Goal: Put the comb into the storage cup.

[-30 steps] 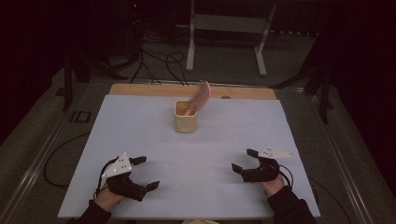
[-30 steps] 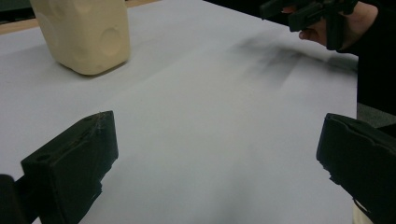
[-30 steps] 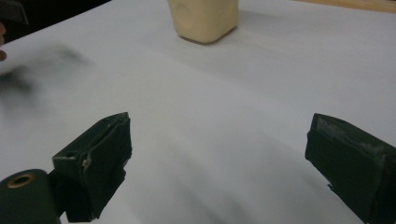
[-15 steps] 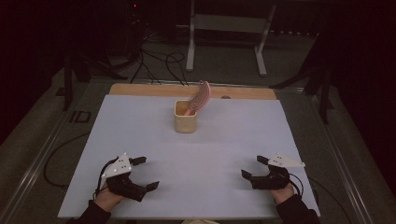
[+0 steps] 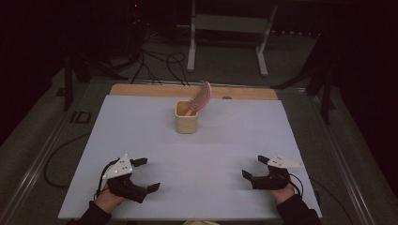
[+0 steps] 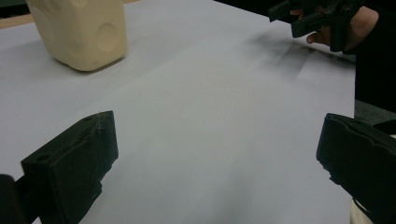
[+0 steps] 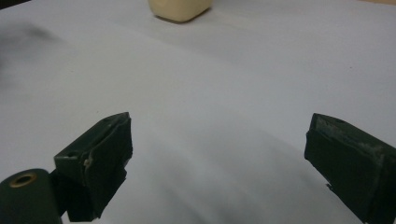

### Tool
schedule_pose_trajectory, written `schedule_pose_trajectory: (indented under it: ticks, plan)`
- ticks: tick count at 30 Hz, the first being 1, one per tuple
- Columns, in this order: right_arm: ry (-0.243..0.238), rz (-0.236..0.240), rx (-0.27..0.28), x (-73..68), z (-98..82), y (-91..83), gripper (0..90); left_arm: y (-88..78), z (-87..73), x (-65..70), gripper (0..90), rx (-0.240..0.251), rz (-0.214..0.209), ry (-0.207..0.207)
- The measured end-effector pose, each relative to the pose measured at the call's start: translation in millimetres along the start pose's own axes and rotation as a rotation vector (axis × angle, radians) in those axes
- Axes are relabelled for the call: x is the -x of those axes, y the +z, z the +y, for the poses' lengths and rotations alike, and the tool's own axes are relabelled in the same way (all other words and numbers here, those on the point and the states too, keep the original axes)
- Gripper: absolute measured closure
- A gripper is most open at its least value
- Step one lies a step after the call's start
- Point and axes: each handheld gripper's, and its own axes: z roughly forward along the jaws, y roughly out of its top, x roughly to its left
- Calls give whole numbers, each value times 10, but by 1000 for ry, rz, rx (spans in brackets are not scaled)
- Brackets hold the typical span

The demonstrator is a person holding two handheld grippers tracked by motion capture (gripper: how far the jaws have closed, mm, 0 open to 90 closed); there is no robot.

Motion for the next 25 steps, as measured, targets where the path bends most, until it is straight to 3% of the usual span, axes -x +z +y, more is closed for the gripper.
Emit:
schedule_pose_trajectory:
  ticks: [25]
  plan:
    - [13, 10, -16, -26, -3, 10, 78, 5, 0, -6, 0, 3, -6, -4]
